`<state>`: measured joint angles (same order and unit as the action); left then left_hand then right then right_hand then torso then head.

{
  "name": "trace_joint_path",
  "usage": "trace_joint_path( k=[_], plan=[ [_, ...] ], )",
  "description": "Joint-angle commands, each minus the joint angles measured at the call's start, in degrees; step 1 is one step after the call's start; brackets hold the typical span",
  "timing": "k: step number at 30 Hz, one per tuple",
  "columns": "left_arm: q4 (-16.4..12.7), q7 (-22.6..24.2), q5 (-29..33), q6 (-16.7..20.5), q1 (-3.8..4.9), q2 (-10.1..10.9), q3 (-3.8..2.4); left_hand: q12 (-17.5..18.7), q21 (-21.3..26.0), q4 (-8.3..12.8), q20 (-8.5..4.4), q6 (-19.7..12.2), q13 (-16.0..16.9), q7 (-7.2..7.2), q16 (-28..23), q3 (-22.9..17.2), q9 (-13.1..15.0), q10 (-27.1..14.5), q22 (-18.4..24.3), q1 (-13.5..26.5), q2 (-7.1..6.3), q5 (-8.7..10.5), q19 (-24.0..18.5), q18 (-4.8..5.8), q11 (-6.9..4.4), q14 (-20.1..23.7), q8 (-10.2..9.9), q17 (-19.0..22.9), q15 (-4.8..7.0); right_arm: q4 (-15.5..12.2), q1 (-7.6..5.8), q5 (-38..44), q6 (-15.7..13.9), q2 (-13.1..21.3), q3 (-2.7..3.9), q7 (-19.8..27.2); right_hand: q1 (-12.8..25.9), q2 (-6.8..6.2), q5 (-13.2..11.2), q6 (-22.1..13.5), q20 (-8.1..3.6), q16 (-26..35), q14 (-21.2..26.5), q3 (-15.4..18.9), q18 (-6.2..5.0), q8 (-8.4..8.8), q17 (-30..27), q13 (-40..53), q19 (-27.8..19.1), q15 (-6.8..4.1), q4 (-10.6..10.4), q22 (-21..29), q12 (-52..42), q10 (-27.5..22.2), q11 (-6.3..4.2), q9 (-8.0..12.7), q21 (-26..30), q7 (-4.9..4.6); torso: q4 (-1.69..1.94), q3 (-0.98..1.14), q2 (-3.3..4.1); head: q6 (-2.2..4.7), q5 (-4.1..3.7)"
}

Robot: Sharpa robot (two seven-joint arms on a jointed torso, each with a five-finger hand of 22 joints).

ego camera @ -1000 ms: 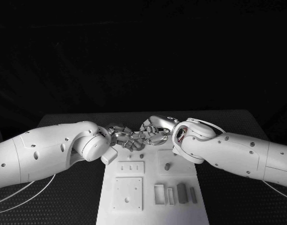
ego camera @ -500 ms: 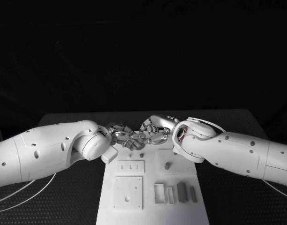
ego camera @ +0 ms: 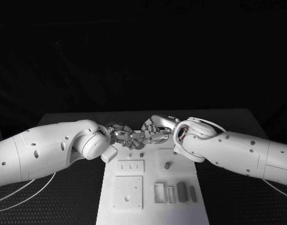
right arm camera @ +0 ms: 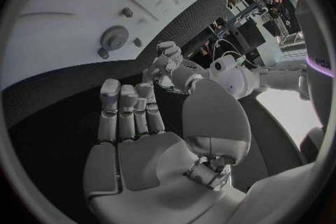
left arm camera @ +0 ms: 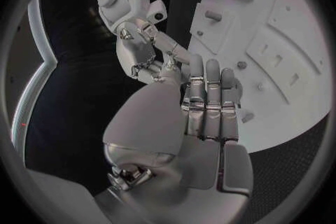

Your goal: Assemble the parts on the task board

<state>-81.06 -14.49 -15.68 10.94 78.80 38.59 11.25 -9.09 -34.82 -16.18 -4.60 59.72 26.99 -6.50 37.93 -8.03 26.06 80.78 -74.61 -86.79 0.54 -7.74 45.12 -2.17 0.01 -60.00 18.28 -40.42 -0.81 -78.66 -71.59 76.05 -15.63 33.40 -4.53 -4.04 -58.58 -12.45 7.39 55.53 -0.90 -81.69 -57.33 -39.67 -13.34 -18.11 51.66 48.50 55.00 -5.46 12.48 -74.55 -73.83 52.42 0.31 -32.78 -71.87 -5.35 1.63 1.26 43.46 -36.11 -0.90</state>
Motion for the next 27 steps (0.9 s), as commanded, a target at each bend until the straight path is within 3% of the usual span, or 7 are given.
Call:
trace_joint_path(
  k=[1, 12, 13, 14, 16, 23, 27],
  plan=[
    [0.33, 0.49, -1.32, 0.66, 0.17, 0.06, -0.15, -0.47, -0.32, 0.05, -0.24, 2.17, 0.28, 1.87, 0.51, -0.36, 2.25, 0.48, -0.08, -0.02, 0.62, 0.44, -0.3, -0.15, -0.09, -0.25, 0.49, -0.11, 0.22, 0.17, 0.18, -1.51, -0.49, 0.31, -0.14, 0.88, 2.1, -0.79, -0.01, -3.66, 0.51, 1.4, 2.62, 4.36, -1.66, 2.51, -0.25, -0.79, -2.44, 1.77, 1.26, 0.6, 1.45, -2.58, 1.96, 1.39, 1.91, -3.04, 0.0, -0.01, 0.0, -0.11, 0.03],
    [1.37, -2.04, -7.13, -0.62, 0.1, 0.41, -0.15, -1.07, -0.46, -0.06, -0.46, 2.39, 1.56, 2.04, 1.47, -0.15, 3.23, 0.72, -0.34, 0.11, 0.81, 1.05, -1.25, 0.45, -0.34, -0.53, 0.75, -0.33, 0.52, 1.14, 0.22, -9.17, -4.69, 3.29, -0.15, 5.07, 2.35, -2.29, 3.27, -9.7, 3.81, 4.26, 6.94, 8.85, -1.65, 5.47, -2.2, -3.53, -6.79, 4.54, 0.22, 2.01, 2.33, -7.2, 4.63, 3.47, 6.22, -5.84, 0.05, 0.04, -0.01, -0.35, 0.21],
    [1.5, -2.38, -7.85, -0.93, 0.1, 0.53, -0.15, -1.18, -0.53, -0.07, -0.51, 2.45, 1.74, 2.07, 1.62, -0.12, 3.36, 0.8, -0.42, 0.17, 0.85, 1.09, -1.35, 0.53, -0.38, -0.61, 0.79, -0.36, 0.56, 1.63, 0.22, -11.96, -5.33, 3.72, -0.15, 5.77, 3.26, -2.31, 1.81, -9.68, 3.95, 4.39, 6.94, 9.32, -1.63, 5.38, -2.4, -3.79, -6.84, 4.56, -0.46, 2.11, 2.4, -7.22, 4.72, 3.47, 6.38, -5.76, 0.05, 0.03, -0.01, -0.37, 0.24],
    [1.65, -2.71, -8.9, -1.41, 0.1, 0.64, -0.15, -1.39, -0.67, -0.07, -0.6, 2.52, 1.99, 2.1, 1.87, -0.08, 3.54, 0.93, -0.53, 0.25, 0.88, 1.1, -1.39, 0.59, -0.47, -0.74, 0.85, -0.43, 0.64, 2.27, 0.21, -14.32, -5.48, 4.14, -0.15, 6.7, 5.31, -2.73, -3.09, -9.78, 4.08, 4.96, 7.15, 10.13, -1.59, 5.32, -2.89, -4.45, -7.16, 4.59, -1.85, 2.39, 3.02, -7.46, 4.7, 3.46, 6.91, -5.77, 0.03, 0.02, 0.0, -0.42, 0.31],
    [1.94, -3.41, -11.38, -2.75, 0.1, 0.88, -0.15, -1.96, -1.0, -0.02, -0.83, 2.59, 2.58, 2.16, 2.43, -0.03, 3.96, 1.03, -0.75, 0.32, 0.96, 1.06, -1.4, 0.69, -0.62, -0.89, 0.93, -0.61, 0.82, 3.69, 0.17, -18.36, -5.89, 4.99, -0.14, 8.65, 6.01, -3.26, -4.44, -9.83, 4.09, 6.13, 7.15, 10.05, -1.66, 5.12, -4.02, -6.08, -7.61, 4.43, -3.02, 2.95, 4.55, -7.51, 4.59, 3.38, 7.91, -5.68, -0.01, -0.01, -0.01, -0.53, 0.47],
    [2.22, -6.72, -19.34, -6.4, 0.11, 1.6, -0.13, -4.13, -2.48, -0.02, -1.61, 2.51, 4.87, 2.27, 4.99, 0.06, 5.64, 0.71, -1.38, 0.53, 1.25, 1.0, -1.33, 0.99, -1.05, -1.22, 0.99, -1.32, 1.53, 9.36, -0.98, -33.73, -1.25, 6.21, 0.1, 13.95, 3.48, 0.06, -3.88, -9.04, 5.6, 12.37, 6.95, 9.47, -1.66, 3.93, -10.96, -14.99, -8.82, 4.74, -3.47, 5.67, 11.97, -5.99, 4.5, 3.41, 12.84, -5.59, -0.04, 0.06, -0.01, -0.95, 0.61],
    [1.24, -9.05, -23.76, -5.46, 0.11, 2.09, 0.21, -6.58, -4.65, 0.01, -2.48, 2.66, 6.92, 2.51, 8.05, 0.08, 6.91, 1.14, -1.74, 0.64, 1.31, 0.41, -0.55, 1.01, -1.67, -2.09, 1.07, -2.31, 2.51, 12.38, -1.5, -36.86, 0.15, 6.24, 0.61, 15.03, 2.77, 2.9, -3.61, -8.73, 8.58, 26.07, 7.75, 8.02, -1.02, 3.12, -20.24, -26.38, -11.67, 8.36, -2.44, 13.49, 25.71, -5.55, 5.82, 3.82, 25.14, -6.07, 0.02, 0.07, 0.01, -1.17, 0.55]
  ],
)
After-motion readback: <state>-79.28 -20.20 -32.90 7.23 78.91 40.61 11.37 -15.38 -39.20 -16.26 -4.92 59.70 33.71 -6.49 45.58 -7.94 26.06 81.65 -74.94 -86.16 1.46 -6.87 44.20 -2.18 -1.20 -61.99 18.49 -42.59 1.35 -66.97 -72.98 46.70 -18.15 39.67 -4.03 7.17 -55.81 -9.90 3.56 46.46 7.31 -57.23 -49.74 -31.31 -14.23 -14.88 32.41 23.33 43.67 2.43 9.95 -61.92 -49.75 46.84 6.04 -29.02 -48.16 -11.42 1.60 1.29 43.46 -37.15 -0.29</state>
